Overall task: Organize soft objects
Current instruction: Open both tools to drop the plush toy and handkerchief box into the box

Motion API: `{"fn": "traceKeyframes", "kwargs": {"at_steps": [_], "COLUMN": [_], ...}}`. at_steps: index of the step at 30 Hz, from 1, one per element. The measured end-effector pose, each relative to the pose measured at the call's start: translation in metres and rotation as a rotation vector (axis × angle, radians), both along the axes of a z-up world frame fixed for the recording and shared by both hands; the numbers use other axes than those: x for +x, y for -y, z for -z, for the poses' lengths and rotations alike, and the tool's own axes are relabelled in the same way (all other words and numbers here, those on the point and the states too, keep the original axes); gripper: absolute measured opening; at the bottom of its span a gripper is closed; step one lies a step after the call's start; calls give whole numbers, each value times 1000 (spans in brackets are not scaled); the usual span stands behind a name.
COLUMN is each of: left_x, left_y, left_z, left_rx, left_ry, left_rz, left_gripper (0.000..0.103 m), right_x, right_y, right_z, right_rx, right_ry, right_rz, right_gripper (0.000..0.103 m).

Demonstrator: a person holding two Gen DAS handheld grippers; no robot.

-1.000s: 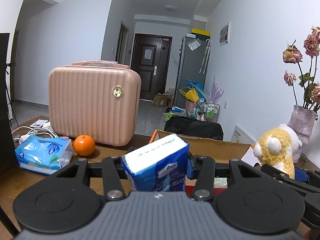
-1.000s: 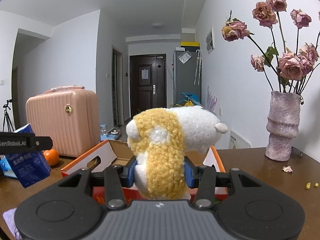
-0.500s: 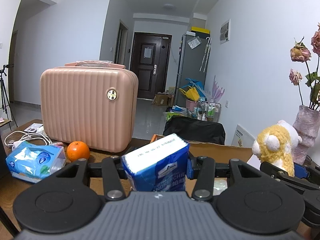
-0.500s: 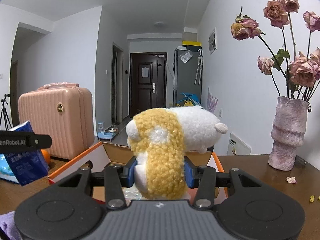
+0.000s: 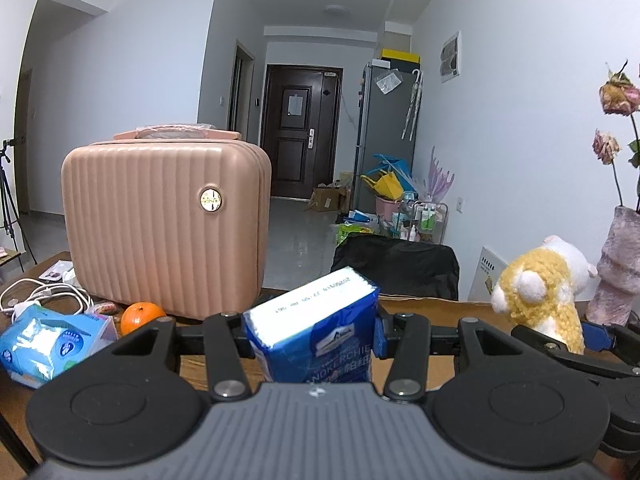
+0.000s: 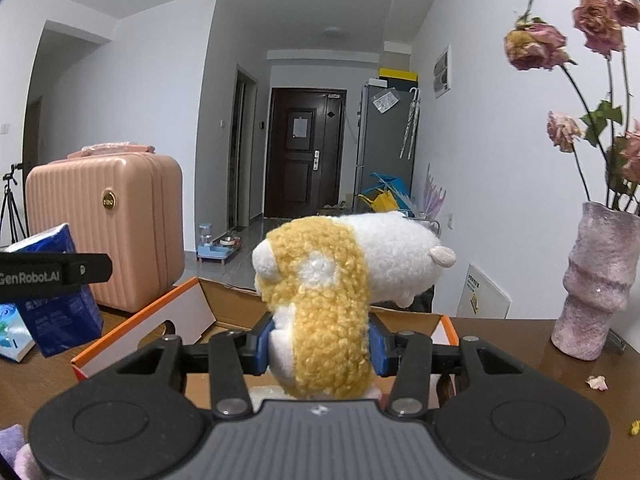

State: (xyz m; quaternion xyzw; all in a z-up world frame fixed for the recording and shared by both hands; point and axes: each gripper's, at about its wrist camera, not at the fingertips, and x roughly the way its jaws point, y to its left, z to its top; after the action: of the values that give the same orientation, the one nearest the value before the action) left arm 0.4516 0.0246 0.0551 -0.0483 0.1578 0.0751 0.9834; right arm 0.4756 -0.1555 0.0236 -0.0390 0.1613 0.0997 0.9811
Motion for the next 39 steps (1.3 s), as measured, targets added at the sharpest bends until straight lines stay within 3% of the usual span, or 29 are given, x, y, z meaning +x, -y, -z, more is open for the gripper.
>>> {"fn": "traceKeyframes", "kwargs": {"at_steps": [8,19,31,33,34,35,38,39], "left_x": [24,55,61,61,60,60,56,56], "left_y": [-7,-6,-5,-6,-6,-7,-9,-10], "left_z": [1,17,29,29,29,28,25,25], "left_rx": [1,16,38,31,30,32,39,36], "left_ry": [-13,-91,-130,-131,-129,-123,-106,-105], "left_rz": [-4,-1,7,10,2,-9,-37,-53], "left_gripper": [49,49,51,61,73,77,91,102], "right_x": [28,50,63,63,63,62,61,61], "right_y": [-6,-11,-7,-6,-5,-5,-3,-3], "right_z": [6,19,29,30,30,29,28,28], "right_rx": [-26,-43,-32,-31,-32,-32,-25,-21], "right_ry": [-57,-125,-164,-161,-159,-154,-146,-147], "right_rz": [-3,-19,5,13,16,23,38,42], "right_gripper": [46,46,48,51,58,67,81,83]}}
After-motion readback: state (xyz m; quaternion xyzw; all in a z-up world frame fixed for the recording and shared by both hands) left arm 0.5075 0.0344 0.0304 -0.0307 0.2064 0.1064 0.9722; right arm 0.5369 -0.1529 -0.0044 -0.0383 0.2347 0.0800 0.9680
